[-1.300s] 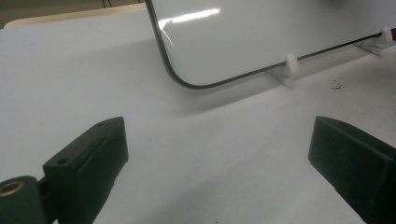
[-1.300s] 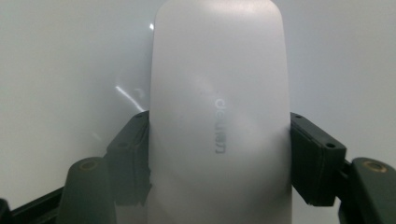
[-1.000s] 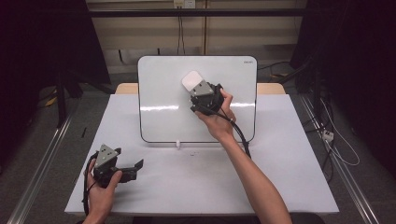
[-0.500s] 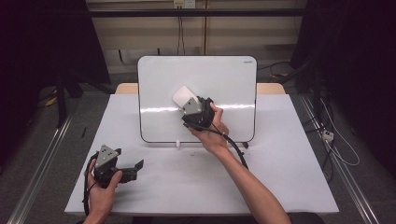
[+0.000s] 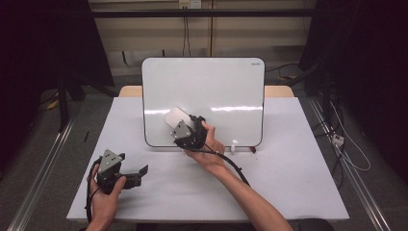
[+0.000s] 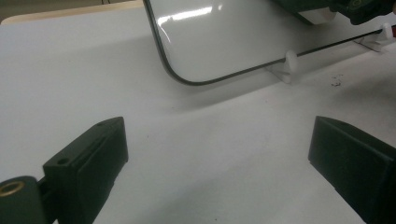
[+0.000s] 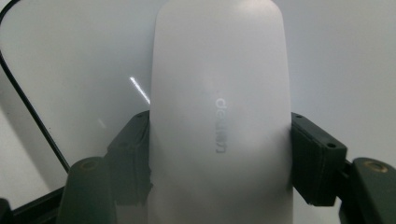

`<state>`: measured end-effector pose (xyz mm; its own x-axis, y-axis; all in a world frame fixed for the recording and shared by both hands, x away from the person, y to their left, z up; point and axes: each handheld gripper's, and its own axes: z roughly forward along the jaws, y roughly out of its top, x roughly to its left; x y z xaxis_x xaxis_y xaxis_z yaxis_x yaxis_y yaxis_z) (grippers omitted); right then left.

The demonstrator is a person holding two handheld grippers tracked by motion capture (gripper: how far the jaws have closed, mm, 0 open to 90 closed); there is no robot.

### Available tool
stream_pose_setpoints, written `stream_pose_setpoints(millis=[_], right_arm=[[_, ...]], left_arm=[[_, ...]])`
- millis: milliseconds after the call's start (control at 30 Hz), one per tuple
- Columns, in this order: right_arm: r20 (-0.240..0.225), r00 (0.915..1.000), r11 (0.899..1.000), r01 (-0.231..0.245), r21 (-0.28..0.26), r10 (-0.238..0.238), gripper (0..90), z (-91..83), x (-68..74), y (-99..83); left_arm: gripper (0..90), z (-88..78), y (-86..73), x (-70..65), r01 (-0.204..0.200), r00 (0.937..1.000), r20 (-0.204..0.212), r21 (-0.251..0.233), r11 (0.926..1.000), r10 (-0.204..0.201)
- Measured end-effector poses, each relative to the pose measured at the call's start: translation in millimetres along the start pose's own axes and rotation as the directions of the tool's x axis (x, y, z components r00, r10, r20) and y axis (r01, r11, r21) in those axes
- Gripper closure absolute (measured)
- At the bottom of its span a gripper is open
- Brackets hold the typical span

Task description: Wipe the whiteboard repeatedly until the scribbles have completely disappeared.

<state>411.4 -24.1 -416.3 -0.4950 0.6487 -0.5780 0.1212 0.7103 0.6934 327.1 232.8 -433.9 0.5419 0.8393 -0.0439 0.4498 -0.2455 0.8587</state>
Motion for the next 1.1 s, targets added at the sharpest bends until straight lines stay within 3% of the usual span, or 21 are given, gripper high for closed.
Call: stream_pose_setpoints(millis=[200,433,700,967,1100], right_arm=[[-0.012,0.9998,1.000,0.019,0.011,-0.019,32.0,-0.8,-7.1,0.8],[0.046,0.9948,0.996,-0.091,0.008,0.091,32.0,-1.5,-41.5,2.0],[0.084,0.9760,0.979,-0.203,0.011,0.201,32.0,-4.0,-87.8,0.7],[0.055,0.9717,0.973,-0.230,0.005,0.230,32.0,-7.0,-92.4,0.2],[0.041,0.9640,0.965,-0.263,-0.005,0.263,32.0,-8.2,-94.2,-0.5]], left_arm=[[4.7,1.5,1.4,-1.0,-0.005,1.0000,0.002,-0.001,1.0000,0.005],[4.7,0.9,1.6,-1.0,-0.005,1.0000,0.002,-0.007,1.0000,0.005],[4.8,-0.6,1.0,0.2,0.001,1.0000,-0.002,-0.011,0.9999,-0.001],[4.8,-1.0,1.7,-0.5,-0.001,1.0000,0.000,-0.012,0.9999,0.001],[4.7,-1.1,1.6,0.1,-0.001,1.0000,0.000,-0.011,0.9999,0.001]])
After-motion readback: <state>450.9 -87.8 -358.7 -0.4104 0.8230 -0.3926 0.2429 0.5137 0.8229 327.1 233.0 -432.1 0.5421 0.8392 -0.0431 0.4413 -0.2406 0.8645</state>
